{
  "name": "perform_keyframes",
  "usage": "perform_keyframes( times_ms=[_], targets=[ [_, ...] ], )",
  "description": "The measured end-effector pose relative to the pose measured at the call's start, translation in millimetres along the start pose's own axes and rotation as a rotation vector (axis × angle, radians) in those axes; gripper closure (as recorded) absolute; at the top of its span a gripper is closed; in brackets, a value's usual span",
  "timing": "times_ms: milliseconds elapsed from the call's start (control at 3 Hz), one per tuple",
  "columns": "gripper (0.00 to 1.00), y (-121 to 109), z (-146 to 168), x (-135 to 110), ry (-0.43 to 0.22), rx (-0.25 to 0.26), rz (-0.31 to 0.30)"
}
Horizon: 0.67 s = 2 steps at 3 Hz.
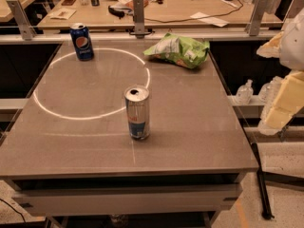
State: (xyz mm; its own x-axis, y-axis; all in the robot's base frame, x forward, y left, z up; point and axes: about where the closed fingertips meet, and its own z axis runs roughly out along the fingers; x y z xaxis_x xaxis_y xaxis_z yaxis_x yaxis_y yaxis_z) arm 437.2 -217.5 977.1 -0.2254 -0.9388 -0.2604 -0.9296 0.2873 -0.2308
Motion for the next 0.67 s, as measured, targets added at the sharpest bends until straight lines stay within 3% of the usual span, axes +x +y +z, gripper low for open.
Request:
perform_keyframes(
  times_ms=[333,667],
  targets=[
    [0.0,-5.7,-0.1,18.1,-0.13,0.007,0.087],
    [0.0,-0.8,-0.1,20.4,-0.317,-0.001,0.173]
  ],
)
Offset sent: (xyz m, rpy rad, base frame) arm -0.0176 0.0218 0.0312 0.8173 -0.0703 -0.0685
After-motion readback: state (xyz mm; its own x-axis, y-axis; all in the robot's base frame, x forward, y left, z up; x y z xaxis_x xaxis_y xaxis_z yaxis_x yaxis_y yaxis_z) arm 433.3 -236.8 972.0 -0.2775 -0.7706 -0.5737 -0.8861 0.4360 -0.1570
